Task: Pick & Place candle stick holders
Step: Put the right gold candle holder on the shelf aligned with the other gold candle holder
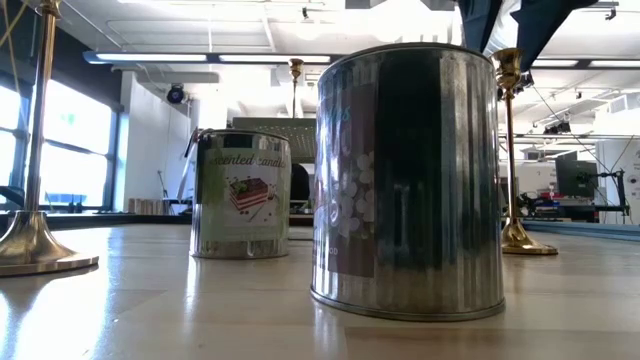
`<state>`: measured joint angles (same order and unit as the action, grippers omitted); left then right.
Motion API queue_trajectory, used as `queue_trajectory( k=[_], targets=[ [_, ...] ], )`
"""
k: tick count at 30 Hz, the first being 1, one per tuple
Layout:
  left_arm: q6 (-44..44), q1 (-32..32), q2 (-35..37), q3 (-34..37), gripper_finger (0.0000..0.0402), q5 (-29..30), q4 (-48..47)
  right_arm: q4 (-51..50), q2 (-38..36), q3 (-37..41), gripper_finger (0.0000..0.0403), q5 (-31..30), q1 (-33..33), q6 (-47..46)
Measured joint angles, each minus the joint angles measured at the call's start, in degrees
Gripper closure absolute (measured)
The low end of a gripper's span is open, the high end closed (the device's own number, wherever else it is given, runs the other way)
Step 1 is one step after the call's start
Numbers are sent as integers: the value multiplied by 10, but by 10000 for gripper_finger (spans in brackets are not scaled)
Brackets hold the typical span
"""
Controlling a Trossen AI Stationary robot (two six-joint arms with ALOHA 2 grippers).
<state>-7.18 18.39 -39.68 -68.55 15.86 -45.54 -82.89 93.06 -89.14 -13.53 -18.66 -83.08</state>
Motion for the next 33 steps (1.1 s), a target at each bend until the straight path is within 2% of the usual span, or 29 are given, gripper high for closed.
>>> queue_trajectory(
  k=[33],
  targets=[
    [0, 0, 0, 0, 270, 0, 0, -13, 9, 0, 80, 25, 14, 33]
  ],
)
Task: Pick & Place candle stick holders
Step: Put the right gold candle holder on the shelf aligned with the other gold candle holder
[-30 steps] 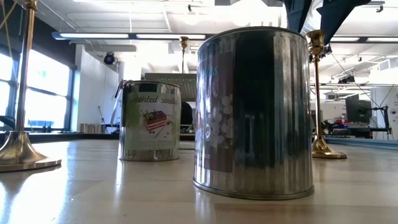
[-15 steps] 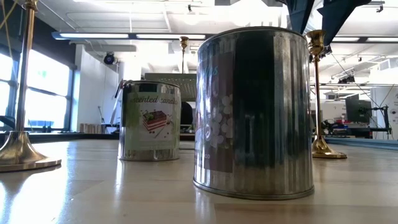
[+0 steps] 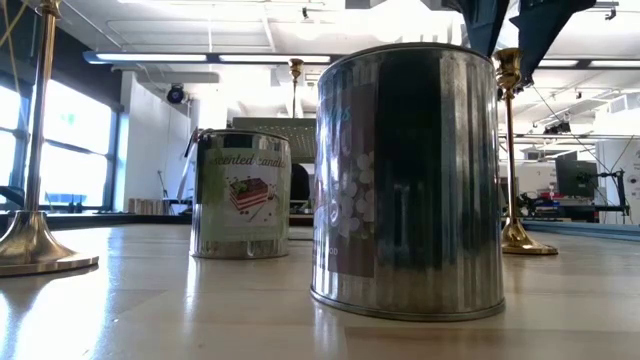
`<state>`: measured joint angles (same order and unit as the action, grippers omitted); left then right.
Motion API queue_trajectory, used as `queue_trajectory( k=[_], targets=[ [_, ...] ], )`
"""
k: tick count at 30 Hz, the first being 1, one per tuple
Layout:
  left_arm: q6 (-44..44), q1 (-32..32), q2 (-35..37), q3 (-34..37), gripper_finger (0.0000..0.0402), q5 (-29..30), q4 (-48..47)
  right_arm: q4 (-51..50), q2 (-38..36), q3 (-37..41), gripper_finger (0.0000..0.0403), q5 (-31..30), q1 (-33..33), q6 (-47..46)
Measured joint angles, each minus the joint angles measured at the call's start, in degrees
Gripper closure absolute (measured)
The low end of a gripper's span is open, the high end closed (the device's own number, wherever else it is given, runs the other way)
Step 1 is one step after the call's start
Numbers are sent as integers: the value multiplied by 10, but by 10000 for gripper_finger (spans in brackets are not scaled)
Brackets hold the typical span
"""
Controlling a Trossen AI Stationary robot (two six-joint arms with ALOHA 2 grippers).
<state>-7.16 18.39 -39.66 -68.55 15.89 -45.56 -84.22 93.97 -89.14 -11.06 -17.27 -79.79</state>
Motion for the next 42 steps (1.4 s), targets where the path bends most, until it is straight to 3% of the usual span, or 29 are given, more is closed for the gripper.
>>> queue_trajectory(
  k=[26, 42],
  targets=[
    [0, 0, 0, 0, 270, 0, 0, 15, 1, 0, 85, 18, 12, 10],
    [0, 0, 0, 0, 270, 0, 0, 14, 1, 0, 167, 25, 11, 10]
  ],
)
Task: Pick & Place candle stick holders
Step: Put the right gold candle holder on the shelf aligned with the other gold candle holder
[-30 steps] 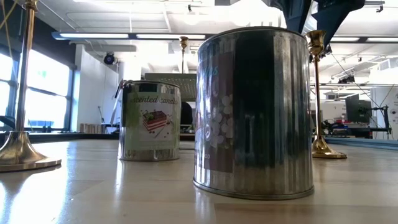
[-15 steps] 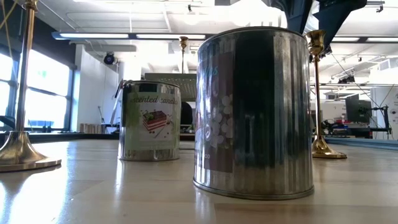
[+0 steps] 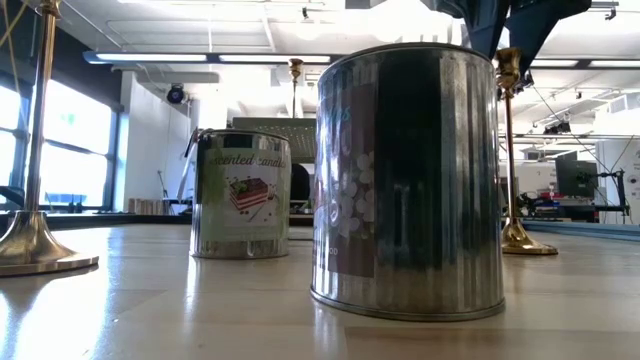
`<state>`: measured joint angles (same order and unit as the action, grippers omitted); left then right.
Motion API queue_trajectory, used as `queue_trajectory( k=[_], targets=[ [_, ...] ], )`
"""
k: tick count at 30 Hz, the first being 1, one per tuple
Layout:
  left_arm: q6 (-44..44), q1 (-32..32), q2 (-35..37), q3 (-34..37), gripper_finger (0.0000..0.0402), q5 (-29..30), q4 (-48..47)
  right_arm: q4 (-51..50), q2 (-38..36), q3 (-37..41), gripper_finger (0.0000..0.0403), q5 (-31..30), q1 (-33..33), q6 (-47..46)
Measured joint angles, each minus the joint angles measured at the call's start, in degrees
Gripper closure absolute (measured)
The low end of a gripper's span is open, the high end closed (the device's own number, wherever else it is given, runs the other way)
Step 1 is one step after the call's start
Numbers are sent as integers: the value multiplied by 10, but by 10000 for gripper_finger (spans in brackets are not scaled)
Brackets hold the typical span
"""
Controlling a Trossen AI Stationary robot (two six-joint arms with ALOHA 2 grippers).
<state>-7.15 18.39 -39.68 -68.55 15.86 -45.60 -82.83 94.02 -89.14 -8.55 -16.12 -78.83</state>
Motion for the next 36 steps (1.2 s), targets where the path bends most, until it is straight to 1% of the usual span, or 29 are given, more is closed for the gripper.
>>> queue_trajectory(
  k=[12, 20, 25, 27, 31, 32, 34, 36],
  targets=[
    [2, 0, 0, 0, 270, 0, 0, -9, 0, 0, 267, -6, 0, 0],
    [3, 0, 0, 0, 270, -1, 0, -22, 0, 0, 269, -40, 0, 3],
    [11, 0, 0, 0, 270, -18, 10, -22, 0, 0, 267, -48, -6, 9],
    [10, 0, 0, 0, 270, -4, 11, -22, 0, 0, 266, -52, -12, 11],
    [10, 0, -10, 0, 270, 52, 19, -22, 0, 0, 265, -50, -28, 8],
    [10, 0, -11, 0, 270, 57, 22, -22, 0, 0, 264, -50, -33, 9],
    [9, 0, -14, 0, 270, 55, 26, -22, 0, 0, 264, -54, -43, 7],
    [-5, 0, -22, 0, 270, 41, 29, -21, 0, 0, 264, -72, -55, -7]
  ],
)
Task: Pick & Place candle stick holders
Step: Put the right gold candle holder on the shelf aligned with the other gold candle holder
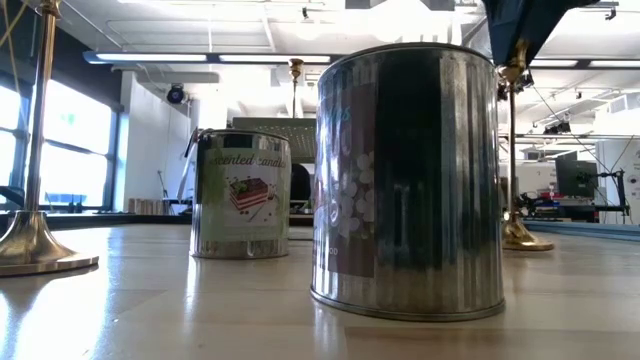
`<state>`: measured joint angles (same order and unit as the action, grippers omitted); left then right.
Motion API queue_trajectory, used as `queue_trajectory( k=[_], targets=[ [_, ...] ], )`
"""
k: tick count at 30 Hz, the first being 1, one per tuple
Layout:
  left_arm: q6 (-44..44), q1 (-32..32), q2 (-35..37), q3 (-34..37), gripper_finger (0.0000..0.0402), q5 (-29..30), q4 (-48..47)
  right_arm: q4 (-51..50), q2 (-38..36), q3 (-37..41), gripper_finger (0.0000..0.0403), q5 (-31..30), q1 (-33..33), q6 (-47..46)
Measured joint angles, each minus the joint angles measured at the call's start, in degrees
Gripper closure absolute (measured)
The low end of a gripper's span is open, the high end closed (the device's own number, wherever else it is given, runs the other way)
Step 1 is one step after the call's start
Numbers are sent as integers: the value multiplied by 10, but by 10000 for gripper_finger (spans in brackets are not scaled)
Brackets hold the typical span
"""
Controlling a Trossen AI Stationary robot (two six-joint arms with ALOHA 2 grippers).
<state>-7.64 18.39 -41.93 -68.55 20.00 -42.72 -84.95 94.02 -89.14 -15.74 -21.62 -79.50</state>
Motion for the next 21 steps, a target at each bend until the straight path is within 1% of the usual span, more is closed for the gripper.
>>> queue_trajectory(
  k=[2, 6, 9, 13, 15, 17, 21],
  targets=[
    [-21, 0, -5, 0, 270, -13, 4, 6, 0, 0, 263, -17, -11, -14],
    [-64, 0, -26, 0, 270, -70, 21, 26, 0, 0, 262, -31, -31, -30],
    [-105, 0, -46, 0, 270, -77, 49, 43, 0, -13, 262, -45, -44, -31],
    [-139, 0, -77, 0, 270, -51, 78, 73, 0, -53, 263, -129, -61, -23],
    [-163, 0, -93, 0, 270, -18, 87, 80, 0, -77, 265, -164, -68, -11],
    [-182, 0, -110, 0, 270, 13, 92, 80, 0, -98, 266, -185, -73, 1],
    [-196, -1, -137, 0, 270, 42, 98, 96, 0, -131, 266, -216, -84, 31]
  ],
)
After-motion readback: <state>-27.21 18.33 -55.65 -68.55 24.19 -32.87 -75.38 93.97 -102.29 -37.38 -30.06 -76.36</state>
